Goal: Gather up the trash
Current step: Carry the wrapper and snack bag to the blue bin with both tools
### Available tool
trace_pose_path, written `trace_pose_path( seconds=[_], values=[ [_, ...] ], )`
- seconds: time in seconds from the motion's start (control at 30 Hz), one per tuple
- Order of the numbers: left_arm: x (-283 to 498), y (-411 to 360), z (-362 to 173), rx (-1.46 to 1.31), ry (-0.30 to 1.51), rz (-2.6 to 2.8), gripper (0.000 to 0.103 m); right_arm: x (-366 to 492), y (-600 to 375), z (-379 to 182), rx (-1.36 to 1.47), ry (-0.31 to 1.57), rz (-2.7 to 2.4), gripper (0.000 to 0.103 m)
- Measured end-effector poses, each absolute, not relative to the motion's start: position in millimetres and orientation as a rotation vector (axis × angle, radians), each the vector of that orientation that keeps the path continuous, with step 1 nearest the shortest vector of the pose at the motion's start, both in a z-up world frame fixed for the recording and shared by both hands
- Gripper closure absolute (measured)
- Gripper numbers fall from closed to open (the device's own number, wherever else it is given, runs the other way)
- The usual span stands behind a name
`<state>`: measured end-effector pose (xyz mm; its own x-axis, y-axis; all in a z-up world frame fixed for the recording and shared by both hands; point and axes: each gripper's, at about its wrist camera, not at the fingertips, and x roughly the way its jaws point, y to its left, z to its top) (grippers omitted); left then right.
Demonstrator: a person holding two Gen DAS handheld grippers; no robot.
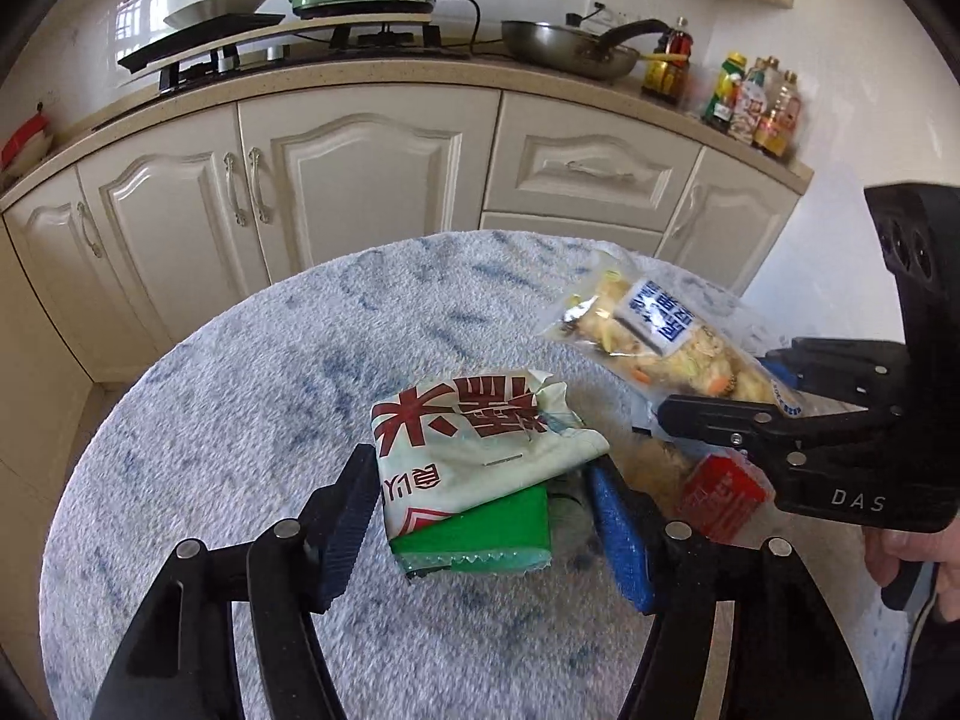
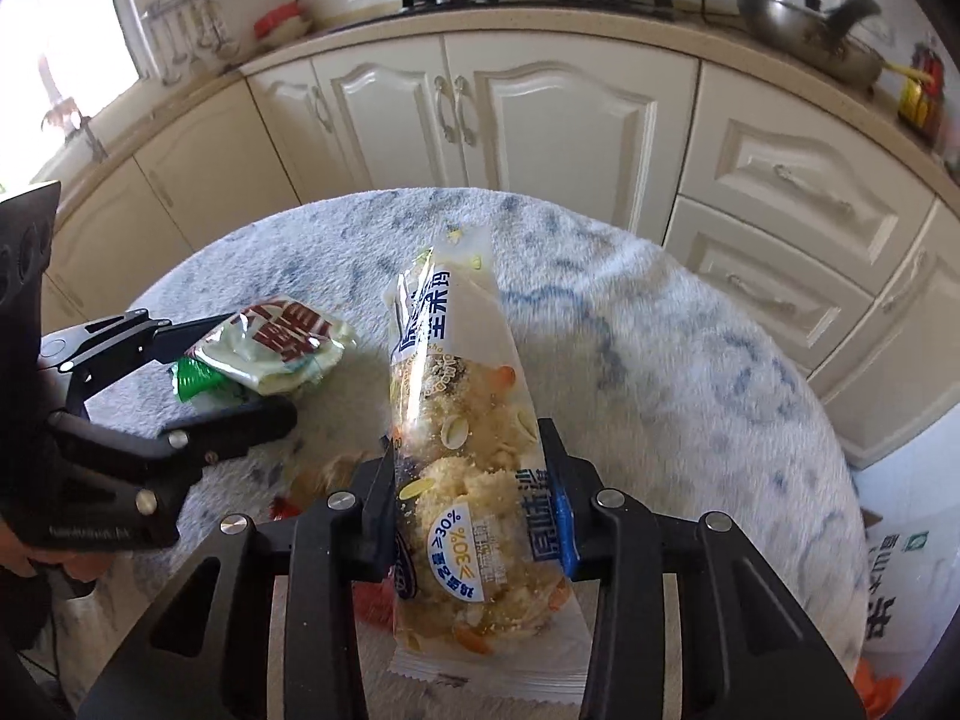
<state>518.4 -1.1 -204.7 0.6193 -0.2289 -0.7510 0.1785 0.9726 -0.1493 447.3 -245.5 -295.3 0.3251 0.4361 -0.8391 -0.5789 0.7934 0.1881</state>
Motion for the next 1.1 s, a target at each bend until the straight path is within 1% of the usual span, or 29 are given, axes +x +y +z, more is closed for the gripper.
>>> trace_pose_path(
  seconds=[0.27, 0.63, 0.87, 1.1],
  values=[
    [477.3, 8.4, -194.1, -0.082, 0.816, -0.235, 0.04, 417.6, -273.1, -281.0, -0.064, 1.039, 0.639, 0.065],
    [356.6, -20.1, -167.7, -0.07, 0.72, -0.279, 0.039, 336.9, -321.1, -242.0, 0.021, 0.972, 0.58, 0.065],
    [294.9, -52.7, -149.9, -0.058, 0.676, -0.33, 0.039, 281.1, -357.9, -221.9, 0.074, 0.921, 0.539, 0.065],
    [242.2, -100.3, -125.5, -0.04, 0.616, -0.405, 0.039, 222.8, -423.7, -197.0, 0.137, 0.844, 0.455, 0.065]
  ],
)
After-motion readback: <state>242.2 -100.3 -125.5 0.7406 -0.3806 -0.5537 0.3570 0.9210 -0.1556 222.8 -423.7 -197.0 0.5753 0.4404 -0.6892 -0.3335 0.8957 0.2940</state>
